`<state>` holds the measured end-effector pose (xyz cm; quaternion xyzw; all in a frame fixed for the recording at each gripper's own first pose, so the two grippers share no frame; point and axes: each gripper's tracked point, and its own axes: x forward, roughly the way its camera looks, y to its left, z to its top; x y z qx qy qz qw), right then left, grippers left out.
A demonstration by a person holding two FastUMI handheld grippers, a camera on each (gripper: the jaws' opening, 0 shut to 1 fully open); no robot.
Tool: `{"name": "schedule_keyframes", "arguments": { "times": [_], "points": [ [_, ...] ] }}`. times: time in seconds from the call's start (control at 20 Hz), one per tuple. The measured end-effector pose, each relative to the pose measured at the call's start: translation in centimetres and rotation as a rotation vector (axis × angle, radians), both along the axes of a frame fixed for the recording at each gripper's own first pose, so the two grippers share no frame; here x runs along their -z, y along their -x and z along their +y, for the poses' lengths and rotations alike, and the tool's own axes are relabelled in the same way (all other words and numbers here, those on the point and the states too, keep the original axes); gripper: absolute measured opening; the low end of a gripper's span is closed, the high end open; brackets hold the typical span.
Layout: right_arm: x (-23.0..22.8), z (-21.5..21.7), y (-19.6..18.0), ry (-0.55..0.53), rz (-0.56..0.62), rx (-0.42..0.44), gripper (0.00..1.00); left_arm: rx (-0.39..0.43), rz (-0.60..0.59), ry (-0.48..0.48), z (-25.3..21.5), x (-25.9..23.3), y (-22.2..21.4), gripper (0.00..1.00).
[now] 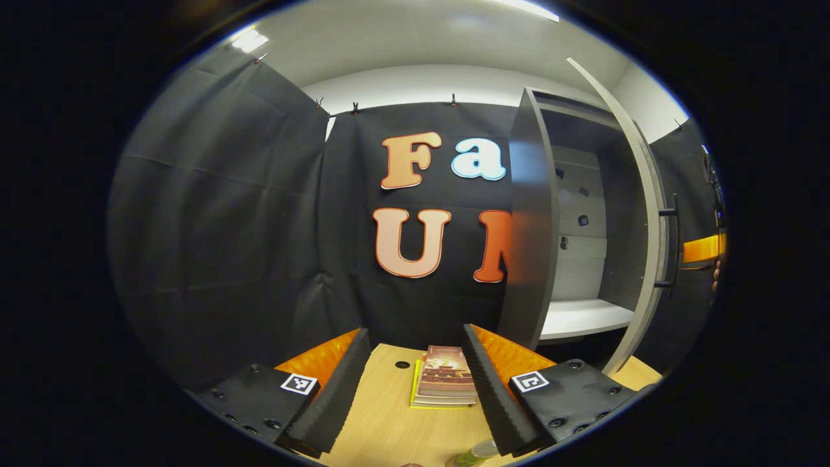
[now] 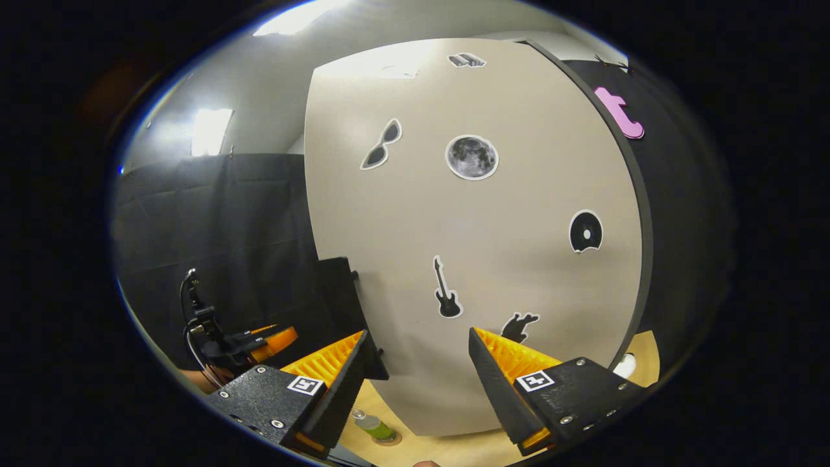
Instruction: Open the cabinet door with the right hand, grasp the bottle in the cabinet with the left hand and place it on the coaster, then close the cabinet door with the right hand.
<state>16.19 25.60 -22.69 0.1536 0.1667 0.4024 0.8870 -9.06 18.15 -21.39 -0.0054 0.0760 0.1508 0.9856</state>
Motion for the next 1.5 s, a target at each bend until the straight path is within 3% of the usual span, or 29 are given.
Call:
{"name": "schedule_keyframes", "arguments": {
  "times": [0.1, 0.15, 0.4, 0.55, 0.6, 0.65, 0.8, 1.0, 1.05, 1.15, 1.5],
  "points": [
    [0.0, 1.0, -0.3, -0.018, 0.02, -0.009, 0.98, -0.023, 0.008, 0.006, 1.1, 0.4, 0.3, 0.92],
    [0.0, 1.2, -0.4, -0.024, 0.031, -0.007, 0.92, -0.035, 0.013, 0.012, 1.6, 0.7, 0.5, 0.93],
    [0.0, 1.5, -0.5, 0.008, 0.024, 0.031, 0.94, -0.059, 0.037, 0.039, 2.8, 1.6, 0.6, 0.92],
    [-0.4, 3.0, 0.4, 0.014, 0.022, 0.008, 0.94, -0.049, 0.035, 0.024, 2.7, 1.7, 0.5, 1.0],
    [-0.4, 4.0, 0.7, 0.017, 0.021, -0.011, 0.94, -0.043, 0.031, 0.019, 2.6, 1.5, 0.5, 0.96],
    [-0.5, 4.6, 0.8, 0.027, 0.01, -0.016, 0.94, -0.037, 0.025, 0.015, 2.5, 1.3, 0.4, 1.0],
    [-0.7, 4.8, 0.6, 0.071, -0.035, 0.033, 0.94, -0.029, 0.011, 0.014, 2.2, 0.5, -0.4, 0.92],
    [-0.3, 5.2, 0.1, 0.063, 0.02, 0.066, 0.97, -0.029, 0.005, 0.015, 2.5, 0.0, -3.2, 0.92],
    [-0.2, 5.3, 0.0, 0.056, 0.036, 0.073, 0.97, -0.031, 0.018, 0.011, 2.7, 0.1, -3.3, 0.96],
    [0.0, 5.3, 0.0, 0.051, 0.056, 0.091, 0.97, -0.025, 0.054, 0.017, 2.7, 0.7, -4.2, 0.92],
    [-1.9, 4.3, -0.7, 0.073, -0.023, 0.188, 0.97, 0.048, 0.058, 0.072, -0.2, -1.3, -7.8, 0.92]
  ]
}}
